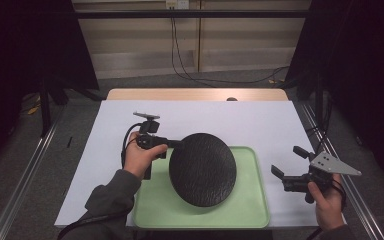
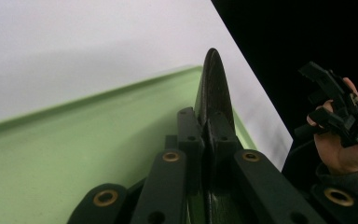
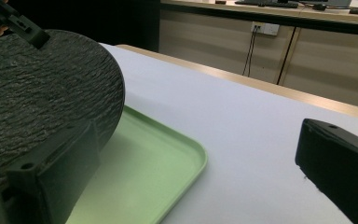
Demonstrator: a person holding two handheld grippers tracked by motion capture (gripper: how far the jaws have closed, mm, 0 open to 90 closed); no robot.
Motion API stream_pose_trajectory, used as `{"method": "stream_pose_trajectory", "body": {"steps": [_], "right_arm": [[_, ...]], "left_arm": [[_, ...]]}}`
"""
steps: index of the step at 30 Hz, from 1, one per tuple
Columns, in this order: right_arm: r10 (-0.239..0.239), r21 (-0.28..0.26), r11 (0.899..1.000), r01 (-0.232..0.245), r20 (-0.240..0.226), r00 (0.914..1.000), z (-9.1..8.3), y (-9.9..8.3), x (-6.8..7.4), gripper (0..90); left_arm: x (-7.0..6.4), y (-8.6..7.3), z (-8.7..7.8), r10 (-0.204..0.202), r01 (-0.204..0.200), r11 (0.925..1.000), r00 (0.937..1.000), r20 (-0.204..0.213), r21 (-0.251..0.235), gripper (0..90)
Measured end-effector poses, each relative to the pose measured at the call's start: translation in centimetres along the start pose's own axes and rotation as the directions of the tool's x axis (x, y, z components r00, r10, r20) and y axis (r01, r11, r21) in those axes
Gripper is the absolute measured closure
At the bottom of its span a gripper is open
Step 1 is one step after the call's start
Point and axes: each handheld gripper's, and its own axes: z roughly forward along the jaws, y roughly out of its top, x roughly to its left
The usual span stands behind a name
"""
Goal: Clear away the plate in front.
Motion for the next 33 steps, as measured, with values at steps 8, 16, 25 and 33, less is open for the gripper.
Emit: {"method": "stream_pose_trajectory", "body": {"steps": [8, 16, 25, 33], "right_arm": [[-0.005, -0.001, 1.0, 0.005, 0.001, 1.0, 0.0, 0.0, 0.0, 0.0], [-0.003, 0.0, 1.0, 0.003, 0.002, 1.0, 0.0, 0.0, 0.0, 0.0], [0.004, 0.0, 1.0, -0.004, 0.004, 1.0, 0.0, 0.0, -0.1, 0.0], [0.001, 0.002, 1.0, -0.001, 0.003, 1.0, 0.0, 0.0, -0.2, 0.0]], "left_arm": [[-0.3, -1.1, 0.3, -0.013, 0.013, 0.9998, 0.9997, 0.019, 0.017, 86.1], [-0.2, -2.1, 0.9, -0.026, 0.025, 0.9994, 0.9993, 0.026, 0.022, 86.0], [0.4, -2.9, 1.2, -0.059, 0.058, 0.9981, 0.9978, 0.03, 0.022, 86.5], [1.7, -3.8, 1.4, -0.083, 0.083, 0.9965, 0.9958, 0.039, -0.007, 87.2]]}}
